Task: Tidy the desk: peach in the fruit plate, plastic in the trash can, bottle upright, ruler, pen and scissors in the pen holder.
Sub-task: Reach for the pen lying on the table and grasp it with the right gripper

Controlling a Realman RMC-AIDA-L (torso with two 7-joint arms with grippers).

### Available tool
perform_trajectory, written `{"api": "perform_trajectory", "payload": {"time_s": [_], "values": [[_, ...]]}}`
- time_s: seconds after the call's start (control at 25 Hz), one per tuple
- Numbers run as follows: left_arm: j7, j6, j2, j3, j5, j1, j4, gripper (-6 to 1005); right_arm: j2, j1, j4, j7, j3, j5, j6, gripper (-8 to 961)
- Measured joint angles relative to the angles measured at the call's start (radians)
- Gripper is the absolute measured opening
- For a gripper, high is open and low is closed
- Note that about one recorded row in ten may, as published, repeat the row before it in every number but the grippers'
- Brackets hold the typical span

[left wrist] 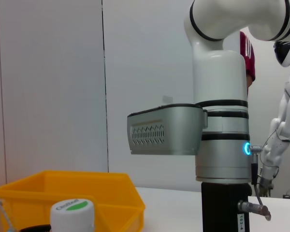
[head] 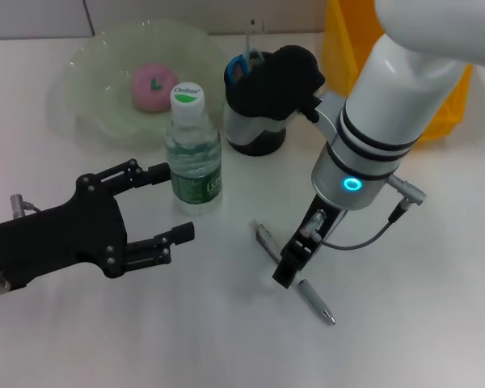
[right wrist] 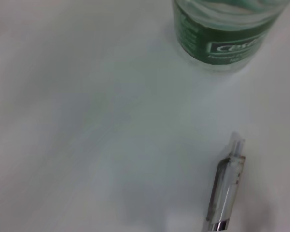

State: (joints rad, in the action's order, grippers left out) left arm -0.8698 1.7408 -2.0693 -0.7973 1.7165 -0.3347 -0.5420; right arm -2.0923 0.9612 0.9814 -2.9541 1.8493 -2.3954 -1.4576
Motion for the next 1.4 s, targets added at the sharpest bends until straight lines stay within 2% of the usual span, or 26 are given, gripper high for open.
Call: {"api": "perform_trajectory", "payload": {"time_s": [0.32, 1.12, 1.28, 1.4], "values": [[0.000, 0.005, 0.001, 0.002, 0.000, 0.005, 0.009, 799, 0.000, 0.003, 0.007, 0.000, 0.072, -0.004, 0.019, 718], [0.010, 0.031, 0.002, 0.004, 0.000, 0.013, 0.007, 800, 0.000, 0.007, 0.052, 0.006, 0.149, -0.034, 0.043, 711], [0.019, 0.037, 0.003, 0.004, 0.000, 0.014, 0.007, 800, 0.000, 0.004, 0.052, 0.006, 0.150, -0.030, 0.058, 513], [0.020, 0.037, 0.003, 0.004, 0.000, 0.014, 0.007, 799, 0.000, 0.003, 0.051, 0.006, 0.151, -0.029, 0.064, 466]]}}
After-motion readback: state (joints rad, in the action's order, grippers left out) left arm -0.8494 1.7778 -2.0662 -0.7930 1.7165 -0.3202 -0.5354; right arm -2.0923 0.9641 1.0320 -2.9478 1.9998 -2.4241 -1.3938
